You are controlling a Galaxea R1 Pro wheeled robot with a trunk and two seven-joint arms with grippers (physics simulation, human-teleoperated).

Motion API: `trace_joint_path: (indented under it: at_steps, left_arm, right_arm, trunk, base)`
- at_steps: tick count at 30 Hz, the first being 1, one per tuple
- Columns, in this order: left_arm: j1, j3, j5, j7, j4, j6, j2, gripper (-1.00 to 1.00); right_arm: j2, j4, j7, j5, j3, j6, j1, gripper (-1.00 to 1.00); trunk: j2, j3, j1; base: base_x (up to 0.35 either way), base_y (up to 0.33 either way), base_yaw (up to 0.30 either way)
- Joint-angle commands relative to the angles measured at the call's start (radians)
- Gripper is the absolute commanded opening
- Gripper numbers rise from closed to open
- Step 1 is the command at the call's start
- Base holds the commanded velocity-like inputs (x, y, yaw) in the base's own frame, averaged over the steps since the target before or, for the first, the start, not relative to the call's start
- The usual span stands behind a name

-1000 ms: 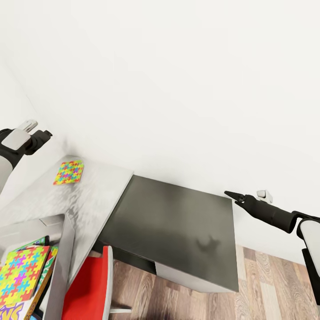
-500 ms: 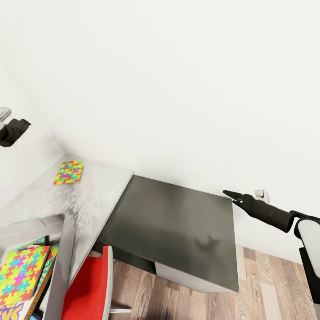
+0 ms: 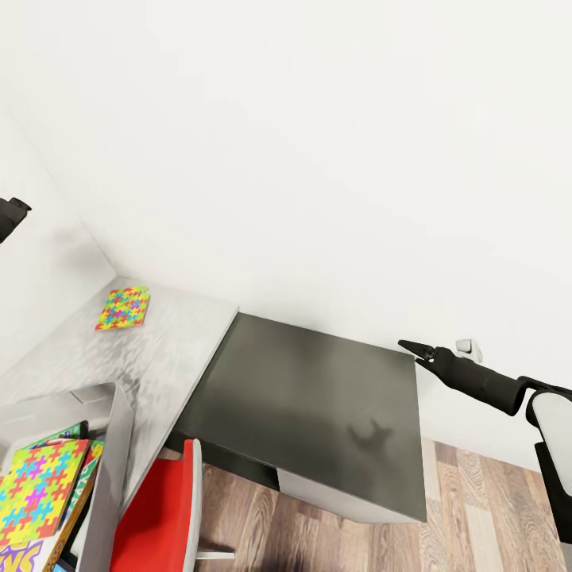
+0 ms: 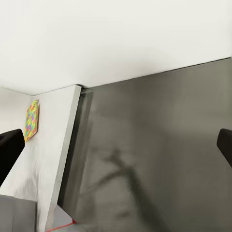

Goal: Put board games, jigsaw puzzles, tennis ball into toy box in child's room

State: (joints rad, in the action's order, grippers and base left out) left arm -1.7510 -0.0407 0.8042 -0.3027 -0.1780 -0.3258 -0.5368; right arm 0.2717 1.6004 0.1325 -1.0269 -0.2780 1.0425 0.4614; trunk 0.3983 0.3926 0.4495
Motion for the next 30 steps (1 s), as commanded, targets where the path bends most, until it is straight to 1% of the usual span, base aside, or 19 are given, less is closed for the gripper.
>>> trace_joint_path:
  at_steps: [1, 20, 21, 22, 23, 28, 30]
  left_arm:
    - [-0.001, -0.004, 0.007, -0.006, -0.002, -0.005, 0.0, 1.0]
    - [-0.001, -0.004, 0.007, -0.006, -0.002, -0.005, 0.0, 1.0]
    - [-0.006, 0.0, 0.008, -0.005, 0.004, -0.007, -0.004, 1.0]
    - [-0.007, 0.0, 0.01, -0.003, -0.001, -0.008, 0.002, 1.0]
    - [-0.007, 0.0, 0.01, -0.003, -0.001, -0.008, 0.002, 1.0]
    - [0.015, 0.001, 0.014, 0.003, -0.016, -0.011, 0.027, 1.0]
    - [0.018, 0.001, 0.014, 0.003, -0.018, -0.012, 0.031, 1.0]
  right_arm:
    - [0.0, 0.0, 0.01, 0.01, -0.001, 0.005, 0.001, 1.0]
    - [0.0, 0.0, 0.01, 0.01, -0.001, 0.005, 0.001, 1.0]
    - [-0.001, 0.0, 0.005, 0.01, -0.001, 0.005, 0.003, 1.0]
    - [0.001, 0.0, 0.002, 0.011, -0.002, 0.005, 0.003, 1.0]
    - [0.001, 0.0, 0.002, 0.011, -0.002, 0.005, 0.003, 1.0]
    - [0.007, 0.002, -0.004, 0.012, -0.004, 0.005, 0.001, 1.0]
    - [0.007, 0.002, -0.005, 0.012, -0.005, 0.005, 0.0, 1.0]
  trunk:
    - [0.002, 0.002, 0.001]
    - [0.002, 0.002, 0.001]
    - [0.002, 0.002, 0.001]
    - [0.002, 0.002, 0.001]
    - [0.002, 0.002, 0.001]
    - [0.002, 0.002, 0.001]
    - [0.002, 0.002, 0.001]
  base:
    - [0.0, 0.0, 0.0]
    - [0.0, 0.0, 0.0]
    - [0.0, 0.0, 0.0]
    - [0.0, 0.0, 0.0]
    - [0.0, 0.0, 0.0]
    - [0.0, 0.0, 0.0]
    - [0.0, 0.0, 0.0]
